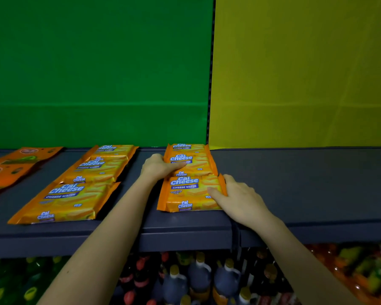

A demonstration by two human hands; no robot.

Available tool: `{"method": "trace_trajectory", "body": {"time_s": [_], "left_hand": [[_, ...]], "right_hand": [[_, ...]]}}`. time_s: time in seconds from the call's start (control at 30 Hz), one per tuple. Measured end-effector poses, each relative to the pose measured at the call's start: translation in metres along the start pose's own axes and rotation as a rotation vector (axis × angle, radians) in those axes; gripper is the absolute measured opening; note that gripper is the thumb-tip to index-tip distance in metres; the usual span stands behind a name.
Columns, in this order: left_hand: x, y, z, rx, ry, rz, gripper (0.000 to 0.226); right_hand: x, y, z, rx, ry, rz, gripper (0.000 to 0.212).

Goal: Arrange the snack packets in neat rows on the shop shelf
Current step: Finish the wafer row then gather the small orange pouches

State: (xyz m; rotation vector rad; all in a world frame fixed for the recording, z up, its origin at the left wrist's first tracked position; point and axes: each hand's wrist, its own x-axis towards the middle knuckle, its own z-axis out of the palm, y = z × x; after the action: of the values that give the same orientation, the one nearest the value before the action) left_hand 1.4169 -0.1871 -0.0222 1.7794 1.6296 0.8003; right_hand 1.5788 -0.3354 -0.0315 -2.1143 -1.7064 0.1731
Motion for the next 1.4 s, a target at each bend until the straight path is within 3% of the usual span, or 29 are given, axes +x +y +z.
{"method": "trace_trajectory", "body": {"time_s": [0.23, 0.37, 0.53, 0.73, 0.93, 1.13, 1.4], "left_hand": [[0.002, 0.000, 0.003, 0.134, 0.007, 0.025, 0.059], [-0.009, 0.011, -0.004, 0.393, 0.073, 0.066, 0.071], [-0.056, 0.023, -0.039, 0.499, 0.236, 0.226, 0.050], [-0.155, -0.005, -0.093, 0.376, 0.426, 0.403, 0.025], [-0.257, -0.076, -0.145, 0.497, 0.627, 0.225, 0.021], [-0.355, -0.157, -0.179, 0.731, 0.787, -0.045, 0.020], [-0.475, -0.274, -0.221, 0.617, 0.838, -0.530, 0.015]], "right_hand": [[-0.004, 0.002, -0.003, -0.028, 0.030, -0.018, 0.061], [-0.009, 0.012, -0.014, -0.041, 0.058, -0.006, 0.068], [-0.018, 0.022, -0.033, -0.028, 0.219, -0.094, 0.049], [-0.033, -0.009, -0.037, 0.141, 0.320, -0.393, 0.027], [-0.064, -0.084, -0.008, 0.317, 0.195, -0.758, 0.021], [-0.103, -0.158, 0.048, 0.307, -0.041, -0.952, 0.026], [-0.177, -0.259, 0.149, 0.219, -0.266, -1.117, 0.029]]}}
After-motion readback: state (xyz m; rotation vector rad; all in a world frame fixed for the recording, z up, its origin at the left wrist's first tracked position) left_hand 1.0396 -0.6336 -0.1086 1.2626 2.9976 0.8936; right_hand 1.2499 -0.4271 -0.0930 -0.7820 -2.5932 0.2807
